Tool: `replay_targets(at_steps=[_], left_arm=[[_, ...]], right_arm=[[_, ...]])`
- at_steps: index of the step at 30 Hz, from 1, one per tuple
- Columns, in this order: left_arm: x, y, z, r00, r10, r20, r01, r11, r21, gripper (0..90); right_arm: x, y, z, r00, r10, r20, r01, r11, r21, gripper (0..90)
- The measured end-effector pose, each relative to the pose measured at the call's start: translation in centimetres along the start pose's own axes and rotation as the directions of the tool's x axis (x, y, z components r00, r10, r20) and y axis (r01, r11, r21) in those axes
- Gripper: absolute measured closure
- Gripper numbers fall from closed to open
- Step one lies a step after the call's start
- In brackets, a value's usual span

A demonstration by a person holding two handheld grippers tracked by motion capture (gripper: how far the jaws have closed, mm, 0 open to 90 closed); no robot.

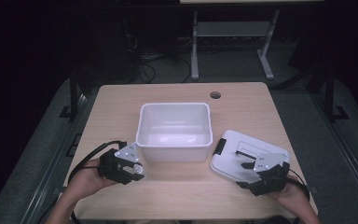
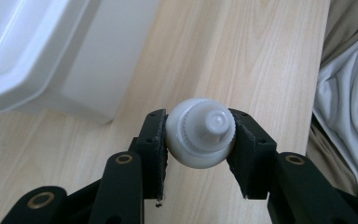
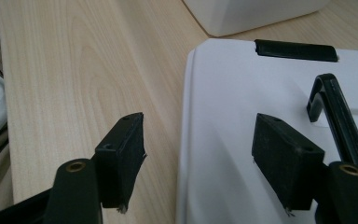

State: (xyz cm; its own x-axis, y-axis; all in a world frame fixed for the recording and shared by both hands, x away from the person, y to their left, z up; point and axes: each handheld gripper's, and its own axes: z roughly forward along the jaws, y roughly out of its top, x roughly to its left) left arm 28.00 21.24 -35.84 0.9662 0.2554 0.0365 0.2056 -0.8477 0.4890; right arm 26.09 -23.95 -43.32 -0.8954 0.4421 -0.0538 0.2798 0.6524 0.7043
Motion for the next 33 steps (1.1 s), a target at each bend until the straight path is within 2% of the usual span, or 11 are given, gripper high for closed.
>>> replay_targets(at_steps=[16,33], left_arm=[[0.6,2.0,-2.0,0.9996,0.023,-0.016,-0.023,0.9996,-0.019,59.3],[2.9,4.1,-4.4,0.9994,0.020,-0.028,-0.021,0.9991,-0.037,59.3]], right_arm=[[-0.1,0.0,-0.2,1.0000,0.000,-0.002,0.000,1.000,-0.013,33.4],[-0.1,0.0,-0.4,0.9999,0.012,0.003,-0.012,1.000,-0.020,33.1]])
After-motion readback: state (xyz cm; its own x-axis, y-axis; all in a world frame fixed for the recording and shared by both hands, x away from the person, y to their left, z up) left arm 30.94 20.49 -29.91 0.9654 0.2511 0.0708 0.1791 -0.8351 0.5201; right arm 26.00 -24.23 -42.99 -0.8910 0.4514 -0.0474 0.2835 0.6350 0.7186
